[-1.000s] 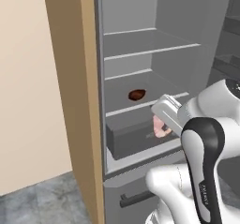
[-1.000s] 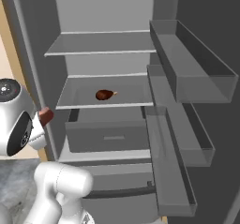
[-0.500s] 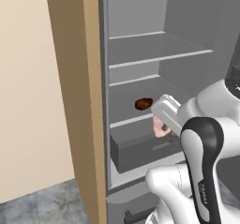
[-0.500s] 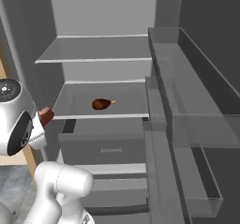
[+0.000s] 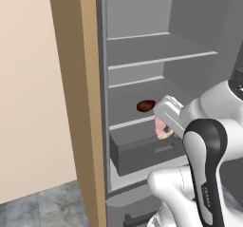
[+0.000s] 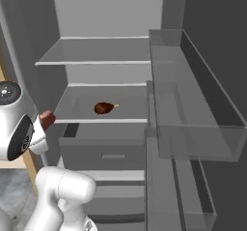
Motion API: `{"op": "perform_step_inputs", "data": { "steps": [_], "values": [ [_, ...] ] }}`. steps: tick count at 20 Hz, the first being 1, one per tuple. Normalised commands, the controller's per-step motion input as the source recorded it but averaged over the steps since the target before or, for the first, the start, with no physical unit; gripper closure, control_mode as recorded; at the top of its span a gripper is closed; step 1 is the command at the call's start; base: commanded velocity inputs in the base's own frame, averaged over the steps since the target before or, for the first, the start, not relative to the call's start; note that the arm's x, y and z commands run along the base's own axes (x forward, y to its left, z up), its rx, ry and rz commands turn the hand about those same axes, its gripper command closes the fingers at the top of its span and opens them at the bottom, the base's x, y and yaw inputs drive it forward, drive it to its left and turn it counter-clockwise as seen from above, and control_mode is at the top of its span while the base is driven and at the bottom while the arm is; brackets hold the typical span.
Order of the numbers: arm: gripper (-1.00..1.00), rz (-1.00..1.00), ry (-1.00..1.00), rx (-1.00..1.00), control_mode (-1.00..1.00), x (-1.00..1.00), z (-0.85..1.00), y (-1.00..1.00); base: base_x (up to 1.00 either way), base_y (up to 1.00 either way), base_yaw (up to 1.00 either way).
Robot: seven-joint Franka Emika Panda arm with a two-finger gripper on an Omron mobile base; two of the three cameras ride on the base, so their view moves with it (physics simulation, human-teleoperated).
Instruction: Place the steak on the counter behind the older steak on the same shelf of the fridge to maintain FIFO order. Close the fridge door when finished.
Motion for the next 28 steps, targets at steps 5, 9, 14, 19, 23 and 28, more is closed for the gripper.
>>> {"op": "perform_step_inputs", "data": {
  "steps": [5, 9, 14, 19, 23, 28],
  "values": [
    [1.0, 0.0, 0.0, 0.0, 1.0, 0.0, 0.0, 0.0, 0.18, -0.37, 0.07],
    [1.0, 0.0, 0.0, 0.0, -1.0, 0.03, 0.0, 0.0, 0.04, -0.28, 0.05],
    [1.0, -0.01, -0.29, 0.0, -1.0, -0.28, 0.01, 0.0, 0.0, 0.0, 0.0],
    [1.0, -0.1, -0.4, 0.02, -1.0, -0.15, 0.14, 0.0, 0.0, 0.0, 0.0],
    [1.0, -0.13, -0.28, 0.05, -1.0, 0.02, 0.11, 0.0, 0.0, 0.0, 0.0],
    [1.0, -0.03, -0.21, 0.08, -1.0, 0.11, 0.0, 0.0, 0.0, 0.0, 0.0]
  ]
}}
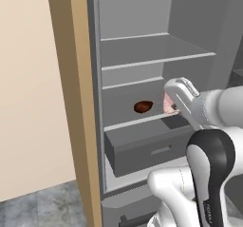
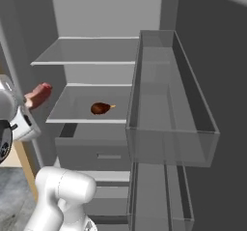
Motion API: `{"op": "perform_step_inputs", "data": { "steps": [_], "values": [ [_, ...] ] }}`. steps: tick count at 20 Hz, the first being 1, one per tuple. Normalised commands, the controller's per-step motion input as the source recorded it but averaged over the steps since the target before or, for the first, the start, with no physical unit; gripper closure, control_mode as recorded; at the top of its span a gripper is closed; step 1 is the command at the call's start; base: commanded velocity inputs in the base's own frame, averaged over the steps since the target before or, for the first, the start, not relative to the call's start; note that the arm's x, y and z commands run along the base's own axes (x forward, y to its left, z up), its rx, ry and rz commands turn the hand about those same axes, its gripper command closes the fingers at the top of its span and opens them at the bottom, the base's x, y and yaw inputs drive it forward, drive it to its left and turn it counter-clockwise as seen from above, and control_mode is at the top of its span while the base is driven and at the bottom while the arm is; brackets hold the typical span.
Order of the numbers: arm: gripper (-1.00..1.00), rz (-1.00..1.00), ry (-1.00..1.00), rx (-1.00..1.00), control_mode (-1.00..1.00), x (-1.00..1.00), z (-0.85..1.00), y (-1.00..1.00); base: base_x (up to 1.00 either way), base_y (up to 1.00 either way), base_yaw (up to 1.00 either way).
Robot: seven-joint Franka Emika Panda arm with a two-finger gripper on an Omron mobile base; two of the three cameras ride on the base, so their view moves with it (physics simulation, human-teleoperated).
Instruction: Place the steak on the counter behind the older steak on the same shelf of the fridge to maintain FIFO order. Close the fridge door when finished.
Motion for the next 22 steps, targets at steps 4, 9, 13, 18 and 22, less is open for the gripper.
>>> {"op": "perform_step_inputs", "data": {
  "steps": [4, 9, 13, 18, 22],
  "values": [
    [1.0, 0.02, -0.1, 0.14, -1.0, 0.27, -0.2, -0.13, 0.0, 0.0, 0.0],
    [1.0, 0.05, 0.0, 0.06, -1.0, 0.31, -0.31, -0.14, 0.0, 0.0, 0.0],
    [1.0, 0.01, 0.0, 0.0, -1.0, 0.49, -0.42, 0.0, 0.0, 0.0, 0.0],
    [1.0, 0.02, 0.0, 0.0, -1.0, 0.45, -0.6, 0.02, 0.0, 0.0, 0.0],
    [1.0, 0.03, -0.06, 0.02, -1.0, 0.32, -0.34, 0.0, 0.0, 0.0, 0.0]
  ]
}}
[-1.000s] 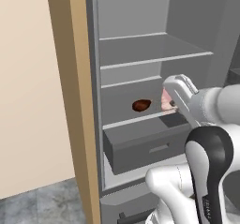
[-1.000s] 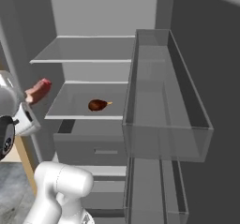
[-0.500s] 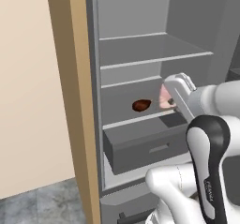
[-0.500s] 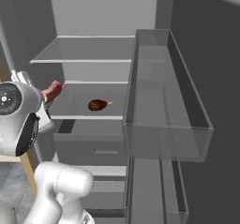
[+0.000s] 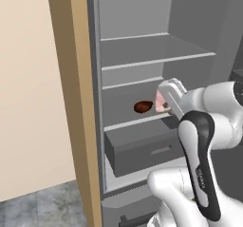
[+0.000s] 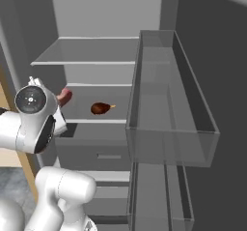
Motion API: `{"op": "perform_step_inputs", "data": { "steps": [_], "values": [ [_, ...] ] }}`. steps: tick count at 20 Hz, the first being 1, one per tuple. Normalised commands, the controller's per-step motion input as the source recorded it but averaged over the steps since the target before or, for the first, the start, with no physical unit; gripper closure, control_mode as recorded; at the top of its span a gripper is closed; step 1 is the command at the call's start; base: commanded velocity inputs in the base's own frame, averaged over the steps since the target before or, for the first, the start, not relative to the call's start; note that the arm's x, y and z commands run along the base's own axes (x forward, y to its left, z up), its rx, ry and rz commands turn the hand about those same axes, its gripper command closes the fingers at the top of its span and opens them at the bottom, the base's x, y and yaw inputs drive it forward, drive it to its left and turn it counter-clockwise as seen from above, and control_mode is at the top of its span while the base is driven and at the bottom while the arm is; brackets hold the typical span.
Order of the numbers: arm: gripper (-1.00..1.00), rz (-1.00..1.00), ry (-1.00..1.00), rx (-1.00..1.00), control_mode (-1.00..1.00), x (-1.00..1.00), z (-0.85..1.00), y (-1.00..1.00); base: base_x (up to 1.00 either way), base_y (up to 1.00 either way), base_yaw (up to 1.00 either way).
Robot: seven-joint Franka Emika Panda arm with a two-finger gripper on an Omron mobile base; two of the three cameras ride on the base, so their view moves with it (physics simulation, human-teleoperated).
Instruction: Place the steak on the counter behind the older steak on the same shelf of the fridge to maintain FIFO order. Close the fridge door when finished.
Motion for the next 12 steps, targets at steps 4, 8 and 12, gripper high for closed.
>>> {"op": "perform_step_inputs", "data": {
  "steps": [4, 8, 12],
  "values": [
    [1.0, 0.05, -0.11, 0.06, -1.0, 0.24, -0.21, 0.06, 0.0, 0.0, 0.0],
    [1.0, 0.06, -0.02, 0.02, -1.0, 0.51, -0.31, 0.34, 0.0, 0.0, 0.0],
    [1.0, 0.01, 0.02, 0.01, -1.0, 0.29, -0.15, 0.21, 0.0, 0.0, 0.0]
  ]
}}
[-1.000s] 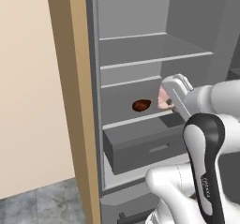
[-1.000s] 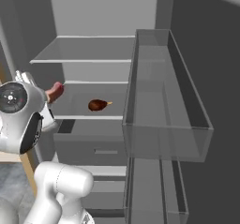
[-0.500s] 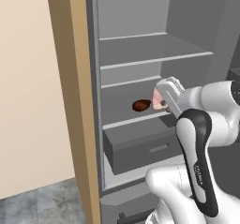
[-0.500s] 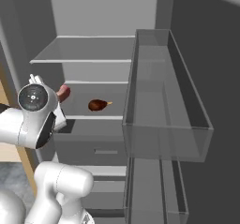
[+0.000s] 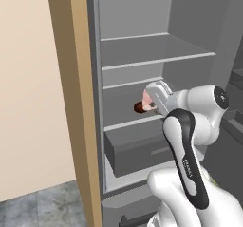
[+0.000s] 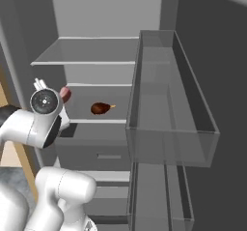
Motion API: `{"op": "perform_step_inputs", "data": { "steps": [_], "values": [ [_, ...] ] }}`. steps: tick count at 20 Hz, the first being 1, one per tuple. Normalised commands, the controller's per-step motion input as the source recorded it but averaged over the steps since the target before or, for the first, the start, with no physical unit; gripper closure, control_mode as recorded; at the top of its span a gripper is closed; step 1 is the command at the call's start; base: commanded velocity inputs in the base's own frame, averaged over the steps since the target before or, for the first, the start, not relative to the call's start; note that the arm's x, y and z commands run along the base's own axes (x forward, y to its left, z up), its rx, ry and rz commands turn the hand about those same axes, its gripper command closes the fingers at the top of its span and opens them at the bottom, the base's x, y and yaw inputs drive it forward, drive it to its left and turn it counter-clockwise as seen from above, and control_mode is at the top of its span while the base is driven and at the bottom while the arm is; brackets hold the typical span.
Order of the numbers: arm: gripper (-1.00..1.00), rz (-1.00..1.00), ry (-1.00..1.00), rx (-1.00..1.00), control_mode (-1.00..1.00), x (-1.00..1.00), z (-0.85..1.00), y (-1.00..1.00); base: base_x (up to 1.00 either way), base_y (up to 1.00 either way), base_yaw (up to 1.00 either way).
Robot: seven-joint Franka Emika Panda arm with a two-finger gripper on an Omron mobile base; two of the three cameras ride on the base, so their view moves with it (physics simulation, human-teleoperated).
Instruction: Place the steak on the counter behind the older steak on the same shelf of the fridge to maintain FIFO order. Close the fridge door when finished.
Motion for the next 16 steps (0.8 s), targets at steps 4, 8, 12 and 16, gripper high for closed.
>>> {"op": "perform_step_inputs", "data": {
  "steps": [4, 8, 12, 16],
  "values": [
    [1.0, 0.0, 0.06, 0.0, -1.0, 0.06, -0.15, 0.03, 0.0, 0.0, 0.0],
    [1.0, 0.0, 0.0, 0.0, -1.0, 0.36, -0.13, 0.13, 0.0, 0.0, 0.0],
    [1.0, 0.03, -0.01, 0.02, -1.0, 0.44, 0.0, 0.0, 0.0, 0.0, 0.0],
    [1.0, 0.03, 0.0, 0.01, -1.0, 0.61, -0.02, 0.02, 0.0, 0.0, 0.0]
  ]
}}
